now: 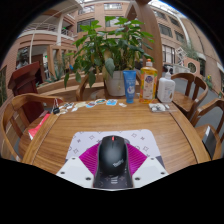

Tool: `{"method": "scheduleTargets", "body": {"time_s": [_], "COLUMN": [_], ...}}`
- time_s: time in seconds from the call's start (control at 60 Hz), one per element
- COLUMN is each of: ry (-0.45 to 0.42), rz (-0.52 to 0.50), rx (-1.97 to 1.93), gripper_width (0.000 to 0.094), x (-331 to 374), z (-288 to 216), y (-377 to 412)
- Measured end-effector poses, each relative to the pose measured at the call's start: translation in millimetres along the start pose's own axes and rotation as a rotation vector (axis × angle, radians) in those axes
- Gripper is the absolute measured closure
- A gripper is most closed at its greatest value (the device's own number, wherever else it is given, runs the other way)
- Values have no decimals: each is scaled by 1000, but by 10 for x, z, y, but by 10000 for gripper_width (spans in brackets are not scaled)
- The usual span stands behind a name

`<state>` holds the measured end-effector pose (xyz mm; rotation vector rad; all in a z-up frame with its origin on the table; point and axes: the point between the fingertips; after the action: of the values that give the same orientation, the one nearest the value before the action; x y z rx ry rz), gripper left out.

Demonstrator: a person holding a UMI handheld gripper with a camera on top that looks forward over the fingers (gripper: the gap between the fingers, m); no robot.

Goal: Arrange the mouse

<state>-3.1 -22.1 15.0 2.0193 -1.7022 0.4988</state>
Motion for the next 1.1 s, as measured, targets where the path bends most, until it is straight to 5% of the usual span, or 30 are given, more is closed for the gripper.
{"method": "scheduleTargets", "body": {"time_s": [0.2,0.317,0.7,1.1], "ry": [43,21,-117,-110], "rz": [-11,-11,33,23], "rx": [-4,13,85,106], "gripper_width": [421,66,80,73], "x": [-49,185,1570,2252], "z": [211,96,-394,-159], "y": [29,64,244,425]}}
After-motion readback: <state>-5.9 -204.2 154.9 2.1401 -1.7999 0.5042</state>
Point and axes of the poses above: the point between the fingertips, and its own axes, seen from behind it with the camera up: y to the left, z down, x backward, against the way the camera looks, and after that the axes turned 5 degrees about -z, right-handed
